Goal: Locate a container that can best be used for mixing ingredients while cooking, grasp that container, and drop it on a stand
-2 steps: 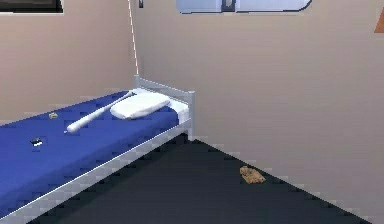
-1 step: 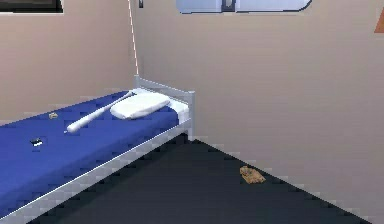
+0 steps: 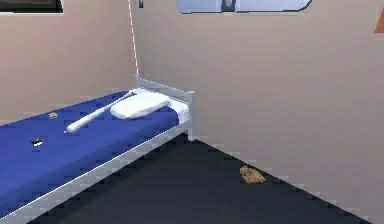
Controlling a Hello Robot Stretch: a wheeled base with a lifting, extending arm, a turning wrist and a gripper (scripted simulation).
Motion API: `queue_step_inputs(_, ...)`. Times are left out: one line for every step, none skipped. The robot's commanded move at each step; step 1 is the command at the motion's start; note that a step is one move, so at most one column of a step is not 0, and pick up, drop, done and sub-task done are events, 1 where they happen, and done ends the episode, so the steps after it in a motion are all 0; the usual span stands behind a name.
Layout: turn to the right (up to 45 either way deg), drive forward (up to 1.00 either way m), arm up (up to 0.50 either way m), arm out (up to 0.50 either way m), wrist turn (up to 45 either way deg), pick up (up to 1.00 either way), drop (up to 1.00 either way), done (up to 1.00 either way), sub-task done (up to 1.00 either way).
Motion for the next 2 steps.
queue_step_inputs(0.0,0.00,0.00,0.00,-15.0,0.00,0.00,0.00,0.00)
queue_step_inputs(0.0,0.00,0.00,-0.48,0.0,0.00,0.00,0.00,0.00)
